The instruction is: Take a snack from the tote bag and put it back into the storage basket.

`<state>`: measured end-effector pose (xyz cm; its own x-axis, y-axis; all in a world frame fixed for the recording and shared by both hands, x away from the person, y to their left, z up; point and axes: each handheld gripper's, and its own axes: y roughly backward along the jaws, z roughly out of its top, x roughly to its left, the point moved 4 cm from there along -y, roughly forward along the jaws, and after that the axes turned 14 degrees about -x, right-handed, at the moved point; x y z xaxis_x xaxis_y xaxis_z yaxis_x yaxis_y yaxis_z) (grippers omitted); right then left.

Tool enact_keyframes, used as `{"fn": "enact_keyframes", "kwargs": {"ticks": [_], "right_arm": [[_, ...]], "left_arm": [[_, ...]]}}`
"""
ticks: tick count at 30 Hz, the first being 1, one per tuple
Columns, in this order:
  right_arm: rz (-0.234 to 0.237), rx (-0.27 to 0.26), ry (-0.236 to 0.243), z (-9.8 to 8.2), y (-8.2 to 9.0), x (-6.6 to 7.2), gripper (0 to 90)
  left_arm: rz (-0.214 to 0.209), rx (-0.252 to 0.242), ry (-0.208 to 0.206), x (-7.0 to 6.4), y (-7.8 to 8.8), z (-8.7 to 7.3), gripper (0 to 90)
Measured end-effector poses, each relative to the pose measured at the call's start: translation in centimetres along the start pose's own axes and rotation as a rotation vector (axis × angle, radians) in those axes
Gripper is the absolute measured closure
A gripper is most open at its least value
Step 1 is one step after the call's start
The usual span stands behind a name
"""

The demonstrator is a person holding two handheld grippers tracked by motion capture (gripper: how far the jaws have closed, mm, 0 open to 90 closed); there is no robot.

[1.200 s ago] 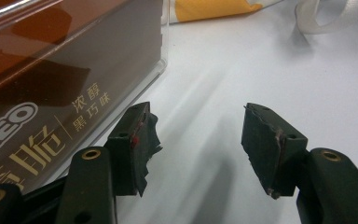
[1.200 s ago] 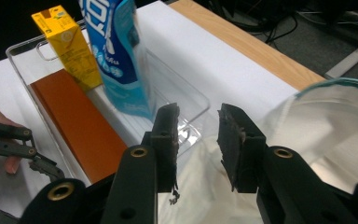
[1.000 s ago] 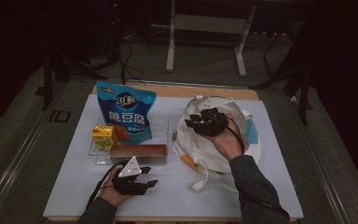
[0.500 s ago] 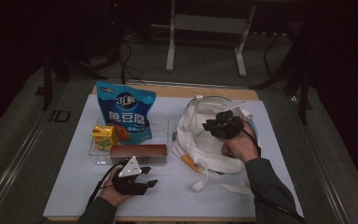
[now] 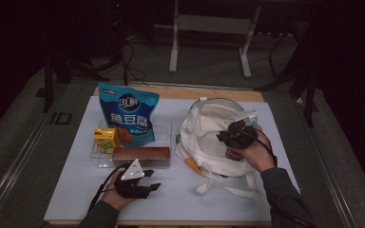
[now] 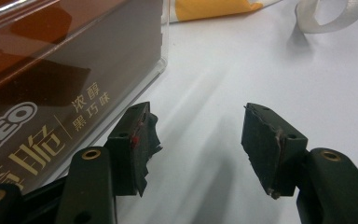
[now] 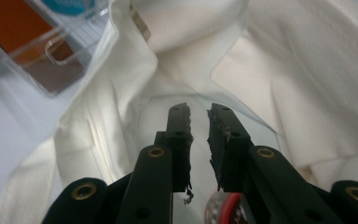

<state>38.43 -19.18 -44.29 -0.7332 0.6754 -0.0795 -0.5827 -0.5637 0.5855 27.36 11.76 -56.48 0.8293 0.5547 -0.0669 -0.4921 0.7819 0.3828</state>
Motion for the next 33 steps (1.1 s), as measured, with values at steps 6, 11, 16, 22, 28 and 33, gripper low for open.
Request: {"fn": "enact_keyframes", "kwargs": {"ticks": [6, 11, 16, 22, 28, 33], "right_arm": [[-0.004, 0.042, 0.009, -1.1, 0.1, -0.2, 77.9], [-0.003, 0.083, 0.018, -2.2, 0.3, -0.5, 76.6], [-0.013, 0.111, 0.023, -2.7, 0.6, -1.0, 74.0], [-0.016, 0.136, 0.022, -3.1, 0.8, -1.9, 66.9], [-0.03, 0.166, 0.022, -3.5, 0.7, -2.6, 60.0], [-0.032, 0.177, 0.01, -3.7, 0.7, -3.0, 53.8]], "left_arm": [[-0.001, 0.0, 0.0, 0.0, 0.0, 0.0, 43.1], [0.001, 0.001, 0.003, 0.0, 0.0, 0.0, 43.1], [0.001, 0.002, 0.002, 0.0, 0.0, 0.0, 43.1], [-0.001, 0.005, 0.005, 0.0, -0.1, 0.0, 43.1], [-0.001, 0.005, 0.004, 0.0, 0.0, 0.0, 43.1], [-0.002, 0.006, 0.002, 0.0, -0.1, 0.0, 43.1]]}}
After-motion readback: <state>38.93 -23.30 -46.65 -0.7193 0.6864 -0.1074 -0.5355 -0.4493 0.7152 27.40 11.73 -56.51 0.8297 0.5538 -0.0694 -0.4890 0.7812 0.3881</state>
